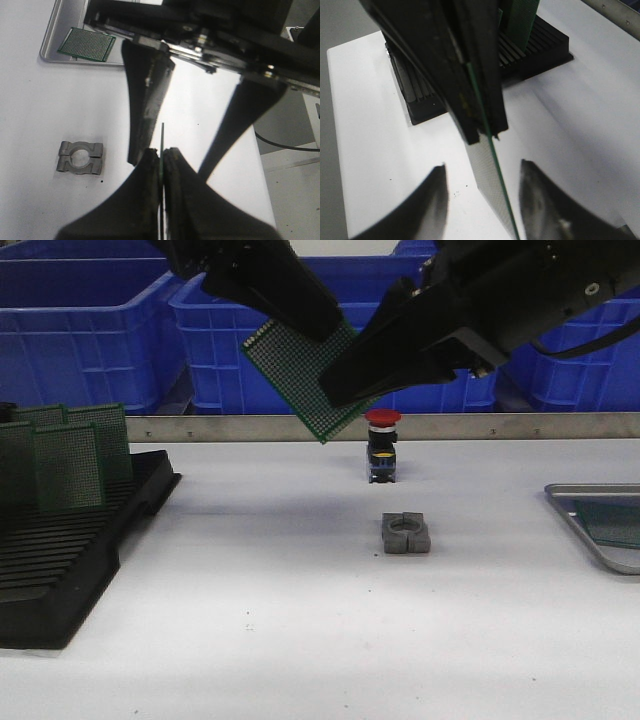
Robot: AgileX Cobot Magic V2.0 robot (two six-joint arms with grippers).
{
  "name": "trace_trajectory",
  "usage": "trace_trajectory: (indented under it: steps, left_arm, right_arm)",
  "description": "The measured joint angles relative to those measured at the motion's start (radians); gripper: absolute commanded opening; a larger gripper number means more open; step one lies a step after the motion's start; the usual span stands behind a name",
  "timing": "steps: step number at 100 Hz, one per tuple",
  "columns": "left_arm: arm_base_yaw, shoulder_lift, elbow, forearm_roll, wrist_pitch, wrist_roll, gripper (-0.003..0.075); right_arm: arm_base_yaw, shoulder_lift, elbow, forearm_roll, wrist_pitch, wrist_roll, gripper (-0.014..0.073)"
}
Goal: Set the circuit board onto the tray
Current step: 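Close the right gripper on the second board's edge and release the left gripper, then carry the second board to the silver tray with the right gripper and release it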
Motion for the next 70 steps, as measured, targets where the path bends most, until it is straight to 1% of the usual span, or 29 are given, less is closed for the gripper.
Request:
trace_trajectory:
  steps: [2,3,5,9,12,17,24,29,31,34,36,41,47,56,70]
  left_arm:
    - [0.000,0.000,0.000,0.000,0.000,0.000,-0.0018]
    - [0.000,0.000,0.000,0.000,0.000,0.000,-0.0018]
    - [0.000,0.000,0.000,0.000,0.003,0.000,-0.0013]
    - [0.000,0.000,0.000,0.000,0.006,0.000,0.0008]
    - [0.000,0.000,-0.001,0.003,0.006,0.003,0.0033]
    - [0.000,0.000,-0.001,0.007,0.013,0.011,0.0094]
    - [0.000,0.000,-0.001,0.005,0.010,0.012,0.0225]
    - [0.000,0.000,-0.001,0.003,0.006,0.010,0.0351]
    - [0.000,0.000,-0.001,0.002,0.005,0.008,0.0383]
    - [0.000,0.000,-0.001,0.001,0.004,0.005,0.0454]
    - [0.000,0.000,-0.001,0.001,0.004,0.005,0.0491]
    - [0.000,0.000,-0.001,0.000,0.004,0.003,0.0554]
    - [0.000,0.000,-0.001,0.000,0.003,0.003,0.0584]
    - [0.000,0.000,-0.001,0.000,0.003,0.001,0.0585]
    - [0.000,0.000,-0.001,0.000,0.001,0.001,0.0585]
  right_arm:
    - [0.000,0.000,0.000,0.000,-0.002,0.000,0.0031]
    - [0.000,0.000,0.000,0.000,-0.002,0.000,0.0031]
    - [0.000,0.000,0.000,0.000,-0.002,-0.002,-0.0004]
    - [0.000,0.000,0.000,0.000,-0.005,-0.004,-0.0077]
    - [0.000,0.000,0.000,-0.005,0.003,-0.006,-0.0068]
    - [0.000,0.000,0.000,-0.010,0.018,-0.013,-0.0068]
    - [0.002,0.000,0.000,-0.010,0.024,-0.013,-0.0069]
    - [0.002,0.000,0.000,-0.006,0.024,-0.010,-0.0069]
    - [0.002,0.000,0.000,-0.004,0.024,-0.008,-0.0069]
    - [0.002,0.000,0.000,-0.004,0.024,-0.002,-0.0069]
    - [0.002,0.000,0.000,-0.002,0.024,0.007,-0.0069]
    - [0.002,0.000,0.000,-0.002,0.025,0.034,-0.0069]
    - [0.002,0.000,0.004,-0.002,0.025,0.087,-0.0069]
    - [0.002,0.000,0.023,0.002,0.025,0.202,-0.0069]
    - [-0.017,0.000,0.067,-0.022,-0.016,0.388,-0.0069]
